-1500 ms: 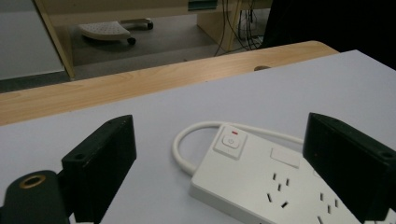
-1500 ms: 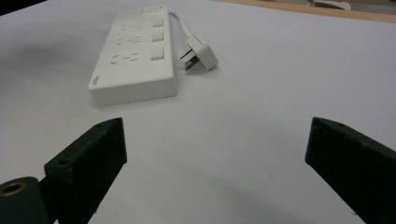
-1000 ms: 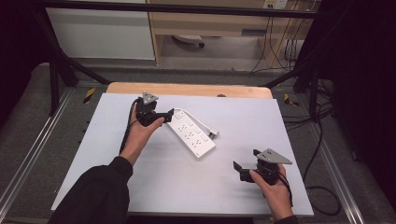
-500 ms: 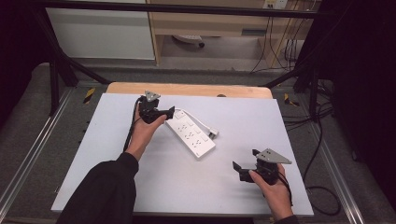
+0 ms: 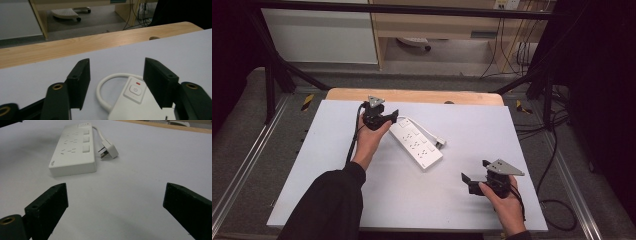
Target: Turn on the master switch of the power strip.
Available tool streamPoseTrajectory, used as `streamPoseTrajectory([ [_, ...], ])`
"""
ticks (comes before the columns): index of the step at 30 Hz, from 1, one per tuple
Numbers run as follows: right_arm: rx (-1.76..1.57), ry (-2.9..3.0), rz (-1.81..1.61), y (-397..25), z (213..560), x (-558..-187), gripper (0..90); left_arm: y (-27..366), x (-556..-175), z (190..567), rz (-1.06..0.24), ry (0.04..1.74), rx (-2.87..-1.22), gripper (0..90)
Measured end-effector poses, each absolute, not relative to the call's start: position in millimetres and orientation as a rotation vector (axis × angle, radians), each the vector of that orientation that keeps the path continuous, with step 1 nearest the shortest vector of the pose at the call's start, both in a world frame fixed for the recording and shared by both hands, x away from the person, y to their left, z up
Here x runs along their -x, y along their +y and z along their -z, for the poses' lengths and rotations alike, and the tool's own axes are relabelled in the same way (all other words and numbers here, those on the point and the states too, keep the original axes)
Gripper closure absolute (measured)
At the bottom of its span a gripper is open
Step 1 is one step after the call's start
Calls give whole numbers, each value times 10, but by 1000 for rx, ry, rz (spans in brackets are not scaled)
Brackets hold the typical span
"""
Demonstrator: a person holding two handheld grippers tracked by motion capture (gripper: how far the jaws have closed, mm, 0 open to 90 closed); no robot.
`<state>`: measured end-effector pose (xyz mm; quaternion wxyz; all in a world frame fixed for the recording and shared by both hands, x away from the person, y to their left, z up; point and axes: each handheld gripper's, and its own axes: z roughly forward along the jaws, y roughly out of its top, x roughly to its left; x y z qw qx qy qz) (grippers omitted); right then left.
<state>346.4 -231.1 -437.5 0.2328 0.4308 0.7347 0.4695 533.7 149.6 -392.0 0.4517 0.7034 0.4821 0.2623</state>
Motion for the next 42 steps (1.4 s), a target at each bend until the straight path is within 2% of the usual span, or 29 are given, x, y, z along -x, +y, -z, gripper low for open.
streamPoseTrajectory([
  [8, -1182, 2018, -1284, -2316, 4372, -3476, 63, 1470, -5333, 3917, -634, 1151, -1728, 582],
  [16, -1177, 2022, -1285, -2307, 4371, -3471, 63, 1438, -5348, 3980, -605, 1149, -1763, 670],
  [27, -1175, 2023, -1285, -2301, 4371, -3477, 65, 1371, -5355, 4033, -568, 1099, -1783, 862],
  [32, -1171, 2030, -1285, -2282, 4375, -3482, 65, 1347, -5359, 4063, -556, 1088, -1799, 898],
  [42, -1161, 2037, -1283, -2261, 4374, -3477, 64, 1285, -5374, 4144, -543, 1095, -1845, 899],
])
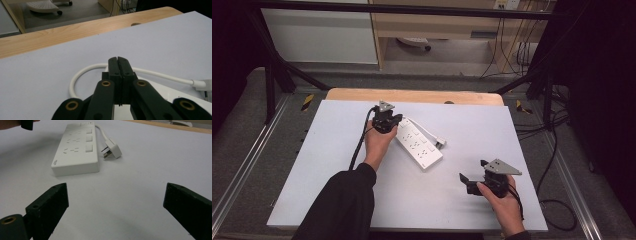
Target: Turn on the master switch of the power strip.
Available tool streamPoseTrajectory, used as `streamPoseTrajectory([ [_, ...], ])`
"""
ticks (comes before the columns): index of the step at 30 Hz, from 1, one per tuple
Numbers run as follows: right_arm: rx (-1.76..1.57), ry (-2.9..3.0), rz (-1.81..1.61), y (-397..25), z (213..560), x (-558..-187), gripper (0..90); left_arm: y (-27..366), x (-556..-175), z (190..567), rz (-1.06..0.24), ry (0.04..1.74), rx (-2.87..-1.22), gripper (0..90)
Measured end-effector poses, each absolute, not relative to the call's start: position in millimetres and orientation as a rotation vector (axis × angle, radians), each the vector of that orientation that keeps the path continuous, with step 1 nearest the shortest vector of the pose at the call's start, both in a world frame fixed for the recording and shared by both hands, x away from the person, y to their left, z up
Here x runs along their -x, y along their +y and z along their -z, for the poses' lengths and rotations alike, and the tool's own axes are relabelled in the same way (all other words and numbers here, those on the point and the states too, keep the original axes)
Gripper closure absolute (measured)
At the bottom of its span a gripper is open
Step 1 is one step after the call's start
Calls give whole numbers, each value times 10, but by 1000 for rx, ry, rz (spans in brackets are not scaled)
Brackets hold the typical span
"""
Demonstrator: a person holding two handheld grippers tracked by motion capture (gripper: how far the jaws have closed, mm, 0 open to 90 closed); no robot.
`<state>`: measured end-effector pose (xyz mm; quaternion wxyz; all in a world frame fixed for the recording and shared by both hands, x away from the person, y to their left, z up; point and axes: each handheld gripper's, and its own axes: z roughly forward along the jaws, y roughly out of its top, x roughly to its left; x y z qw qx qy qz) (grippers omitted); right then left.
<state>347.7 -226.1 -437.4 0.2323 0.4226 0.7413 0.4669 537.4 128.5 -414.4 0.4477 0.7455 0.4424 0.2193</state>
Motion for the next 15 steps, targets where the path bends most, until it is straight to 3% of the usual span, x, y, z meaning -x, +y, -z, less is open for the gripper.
streamPoseTrajectory([
  [15, -1180, 2064, -1305, -2259, 4387, -3496, 36, 1236, -5445, 4283, -524, 1112, -1867, 899],
])
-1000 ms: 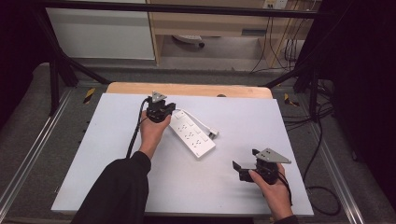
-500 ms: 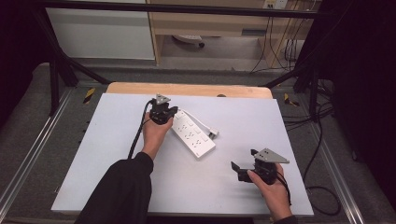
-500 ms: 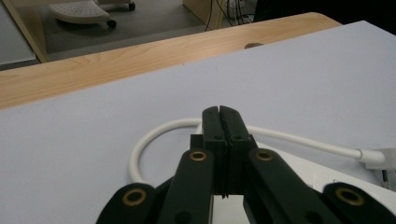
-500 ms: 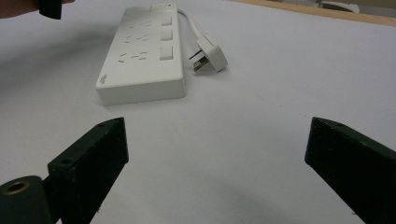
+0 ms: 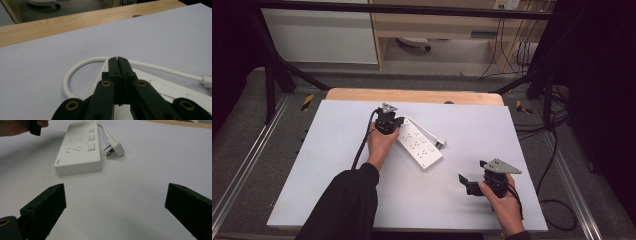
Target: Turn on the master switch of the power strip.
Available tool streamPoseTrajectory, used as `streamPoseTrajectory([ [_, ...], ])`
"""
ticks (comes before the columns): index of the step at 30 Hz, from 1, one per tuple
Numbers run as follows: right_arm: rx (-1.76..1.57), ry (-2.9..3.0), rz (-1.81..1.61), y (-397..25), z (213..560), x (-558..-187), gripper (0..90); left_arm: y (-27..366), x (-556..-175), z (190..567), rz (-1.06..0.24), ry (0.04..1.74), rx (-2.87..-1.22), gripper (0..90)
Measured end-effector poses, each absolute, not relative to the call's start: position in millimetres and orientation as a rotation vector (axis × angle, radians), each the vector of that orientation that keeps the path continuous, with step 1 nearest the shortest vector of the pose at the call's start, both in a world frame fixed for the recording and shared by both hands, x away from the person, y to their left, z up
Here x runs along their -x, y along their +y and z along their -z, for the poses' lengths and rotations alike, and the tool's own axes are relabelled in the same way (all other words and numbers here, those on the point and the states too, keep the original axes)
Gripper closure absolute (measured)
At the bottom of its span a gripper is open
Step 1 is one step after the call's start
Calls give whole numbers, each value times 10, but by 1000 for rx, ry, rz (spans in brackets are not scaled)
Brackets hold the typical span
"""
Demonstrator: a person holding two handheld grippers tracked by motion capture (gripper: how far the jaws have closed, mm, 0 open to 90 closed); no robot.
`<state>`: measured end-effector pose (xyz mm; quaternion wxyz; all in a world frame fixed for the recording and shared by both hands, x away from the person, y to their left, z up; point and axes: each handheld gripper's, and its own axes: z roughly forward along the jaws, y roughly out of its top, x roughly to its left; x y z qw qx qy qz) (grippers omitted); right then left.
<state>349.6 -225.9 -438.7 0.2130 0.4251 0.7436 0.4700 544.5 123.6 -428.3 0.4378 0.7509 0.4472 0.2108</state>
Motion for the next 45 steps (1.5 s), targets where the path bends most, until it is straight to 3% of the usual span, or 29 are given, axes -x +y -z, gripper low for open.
streamPoseTrajectory([
  [45, -1179, 2063, -1321, -2274, 4382, -3488, 32, 1129, -5566, 4403, -542, 1122, -1924, 900],
])
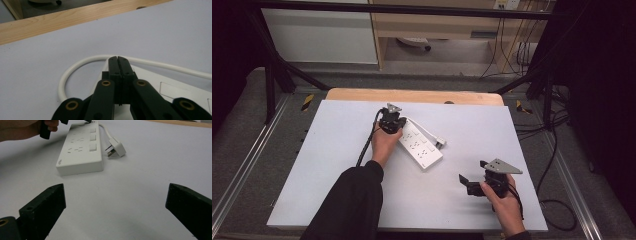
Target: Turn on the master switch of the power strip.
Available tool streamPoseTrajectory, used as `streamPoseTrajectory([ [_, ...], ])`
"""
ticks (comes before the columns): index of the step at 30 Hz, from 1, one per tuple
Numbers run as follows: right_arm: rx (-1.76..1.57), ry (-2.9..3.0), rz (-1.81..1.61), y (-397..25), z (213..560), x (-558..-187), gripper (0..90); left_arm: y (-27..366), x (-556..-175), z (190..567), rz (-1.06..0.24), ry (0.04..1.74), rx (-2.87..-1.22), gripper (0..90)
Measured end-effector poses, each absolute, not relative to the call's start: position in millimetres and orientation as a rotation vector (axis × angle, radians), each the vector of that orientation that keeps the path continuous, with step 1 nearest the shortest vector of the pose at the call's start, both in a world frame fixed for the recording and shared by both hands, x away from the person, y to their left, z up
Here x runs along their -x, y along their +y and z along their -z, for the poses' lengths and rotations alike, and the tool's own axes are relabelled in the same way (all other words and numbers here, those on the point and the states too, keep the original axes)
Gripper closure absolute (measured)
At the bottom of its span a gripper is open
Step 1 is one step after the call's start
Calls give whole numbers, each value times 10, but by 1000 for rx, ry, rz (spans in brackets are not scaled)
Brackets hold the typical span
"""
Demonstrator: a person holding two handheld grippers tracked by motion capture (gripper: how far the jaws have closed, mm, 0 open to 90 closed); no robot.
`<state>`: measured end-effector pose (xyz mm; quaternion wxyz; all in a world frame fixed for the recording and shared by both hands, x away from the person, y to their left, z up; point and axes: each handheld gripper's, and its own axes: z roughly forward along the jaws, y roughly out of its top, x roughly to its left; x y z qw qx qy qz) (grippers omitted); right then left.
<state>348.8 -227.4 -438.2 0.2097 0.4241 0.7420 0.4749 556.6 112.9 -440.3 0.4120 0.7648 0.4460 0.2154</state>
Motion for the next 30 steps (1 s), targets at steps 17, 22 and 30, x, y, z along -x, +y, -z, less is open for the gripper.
streamPoseTrajectory([
  [17, -1191, 2067, -1322, -2275, 4389, -3486, 33, 1107, -5561, 4400, -543, 1149, -1912, 900],
  [22, -1193, 2068, -1324, -2272, 4388, -3485, 33, 1104, -5560, 4401, -544, 1149, -1912, 900],
  [30, -1195, 2069, -1323, -2271, 4389, -3485, 33, 1100, -5561, 4404, -545, 1152, -1910, 900],
])
